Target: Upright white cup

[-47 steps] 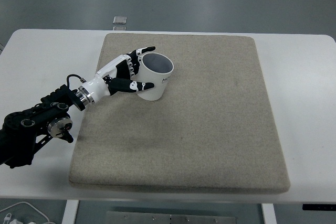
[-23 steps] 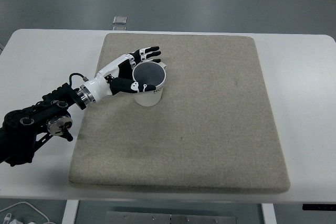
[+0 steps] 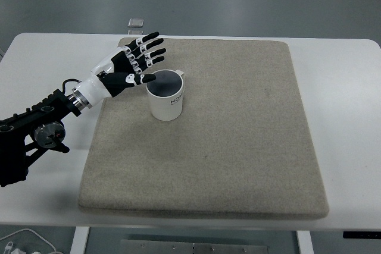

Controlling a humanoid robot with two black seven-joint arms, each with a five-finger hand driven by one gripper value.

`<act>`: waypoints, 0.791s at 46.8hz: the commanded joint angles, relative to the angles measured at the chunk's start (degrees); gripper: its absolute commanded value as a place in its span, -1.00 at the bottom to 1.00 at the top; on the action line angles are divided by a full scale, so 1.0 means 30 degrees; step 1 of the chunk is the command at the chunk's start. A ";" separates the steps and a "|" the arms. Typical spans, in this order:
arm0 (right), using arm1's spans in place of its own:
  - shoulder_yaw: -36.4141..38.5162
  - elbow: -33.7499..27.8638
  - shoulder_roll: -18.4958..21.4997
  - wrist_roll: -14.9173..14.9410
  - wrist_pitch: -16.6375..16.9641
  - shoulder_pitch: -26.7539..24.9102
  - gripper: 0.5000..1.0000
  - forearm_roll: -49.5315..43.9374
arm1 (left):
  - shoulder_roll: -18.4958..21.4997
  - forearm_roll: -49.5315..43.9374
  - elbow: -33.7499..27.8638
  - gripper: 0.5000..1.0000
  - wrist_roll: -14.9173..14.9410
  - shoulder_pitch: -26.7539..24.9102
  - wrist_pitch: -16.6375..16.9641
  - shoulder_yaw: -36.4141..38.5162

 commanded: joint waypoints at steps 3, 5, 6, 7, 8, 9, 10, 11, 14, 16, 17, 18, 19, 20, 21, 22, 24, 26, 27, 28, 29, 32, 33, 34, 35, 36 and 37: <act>0.0000 -0.0006 0.0000 0.0000 0.0000 -0.0010 0.72 0.0002 | 0.0073 -0.0187 0.0023 0.94 -0.0001 -0.0031 -0.0006 0.0052; -0.0029 -0.0005 0.0000 0.0000 0.0000 -0.0010 0.72 0.0002 | 0.0131 -0.0216 0.0081 0.96 -0.0001 -0.0031 -0.0006 -0.0006; 0.0000 -0.0006 0.0000 0.0000 0.0000 -0.0010 0.72 0.0002 | 0.0131 -0.0245 0.0110 0.96 -0.0001 -0.0031 0.0052 -0.0035; 0.0000 -0.0006 0.0000 0.0000 0.0000 -0.0010 0.72 0.0002 | 0.0189 -0.0303 0.0169 0.96 -0.0001 -0.0031 0.0081 -0.0065; 0.0000 -0.0006 0.0000 0.0000 0.0000 -0.0010 0.72 0.0002 | 0.0219 -0.0391 0.0227 0.96 -0.0001 -0.0060 0.0053 -0.0094; 0.0000 -0.0006 0.0000 0.0000 0.0000 -0.0010 0.72 0.0002 | 0.0219 -0.0508 0.0315 0.96 -0.0001 -0.0061 0.0081 -0.0065; 0.0000 -0.0006 0.0000 0.0000 0.0000 -0.0010 0.72 -0.0027 | 0.0219 -0.0625 0.0403 0.96 -0.0001 -0.0090 0.0053 -0.0094; 0.0000 0.0023 0.0000 0.0000 0.0000 -0.0010 0.72 0.0002 | 0.0219 -0.0742 0.0520 0.96 -0.0001 -0.0090 0.0052 -0.0094; 0.0000 0.0023 0.0000 0.0000 0.0000 -0.0010 0.72 -0.0027 | 0.0190 -0.1239 0.0667 0.96 -0.0001 -0.0206 0.0081 -0.0123; 0.0000 -0.0006 0.0000 0.0000 0.0000 -0.0010 0.72 0.0002 | 0.0190 -0.1678 0.0813 0.96 -0.0001 -0.0353 0.0140 -0.0153; 0.0000 0.0023 0.0000 0.0000 0.0000 -0.0010 0.72 0.0002 | 0.0190 -0.1855 0.0959 0.96 -0.0001 -0.0412 0.0140 -0.0153; 0.0000 0.0024 0.0000 0.0000 0.0000 -0.0010 0.72 0.0002 | 0.0190 -0.1973 0.1134 0.96 -0.0001 -0.0441 0.0140 -0.0124; 0.0000 -0.0005 0.0000 0.0000 0.0000 -0.0010 0.72 0.0002 | 0.0161 -0.2032 0.1281 0.96 -0.0001 -0.0471 0.0169 -0.0094; 0.0000 -0.0006 0.0000 0.0000 0.0000 -0.0010 0.72 0.0002 | 0.0161 -0.2032 0.1427 0.97 -0.0001 -0.0500 0.0170 -0.0094; 0.0000 -0.0006 0.0000 0.0000 0.0000 -0.0010 0.72 0.0002 | 0.0161 -0.2032 0.1603 0.97 -0.0001 -0.0558 0.0141 -0.0123; 0.0000 -0.0006 0.0000 0.0000 0.0000 -0.0010 0.72 0.0002 | 0.0190 -0.2032 0.1779 0.97 -0.0001 -0.0646 0.0169 -0.0094; 0.0000 -0.0006 0.0000 0.0000 0.0000 -0.0010 0.72 0.0002 | 0.0161 -0.2091 0.2189 0.97 -0.0001 -0.0851 0.0141 -0.0094; 0.0000 -0.0006 0.0000 0.0000 0.0000 -0.0010 0.72 0.0002 | 0.0102 -0.2120 0.2570 0.98 -0.0001 -0.0998 0.0140 -0.0094; 0.0000 -0.0006 0.0000 0.0000 0.0000 -0.0010 0.72 0.0002 | 0.0073 -0.2120 0.2746 0.98 -0.0001 -0.1056 0.0140 -0.0065; 0.0000 -0.0006 0.0000 0.0000 0.0000 -0.0010 0.72 0.0002 | 0.0044 -0.2149 0.2863 0.98 -0.0001 -0.1057 0.0111 -0.0094; 0.0000 -0.0006 0.0000 0.0000 0.0000 -0.0010 0.72 0.0002 | 0.0015 -0.2178 0.2952 0.98 -0.0001 -0.1086 0.0111 -0.0094; 0.0000 -0.0006 0.0000 0.0000 0.0000 -0.0010 0.72 0.0002 | 0.0014 -0.2499 0.3011 0.98 0.0121 -0.1115 0.0111 -0.0152; 0.0000 -0.0006 0.0000 0.0000 0.0000 -0.0010 0.72 0.0002 | 0.0014 -0.2791 0.3011 0.98 0.0355 -0.1115 0.0111 -0.0153; 0.0000 -0.0006 0.0000 0.0000 0.0000 -0.0010 0.72 0.0002 | 0.0014 -0.3142 0.3011 0.99 0.0618 -0.1115 0.0111 -0.0153; 0.0000 -0.0006 0.0000 0.0000 0.0000 -0.0010 0.72 0.0002 | 0.0014 -0.3610 0.3069 0.99 0.0882 -0.1115 0.0111 -0.0124; -0.0029 -0.0006 0.0000 0.0000 0.0000 -0.0010 0.72 0.0002 | 0.0014 -0.4049 0.3070 0.99 0.1203 -0.1115 0.0111 -0.0123; -0.0029 -0.0006 0.0000 0.0000 0.0000 -0.0010 0.72 0.0002 | 0.0014 -0.4547 0.3070 0.99 0.1584 -0.1115 0.0082 -0.0123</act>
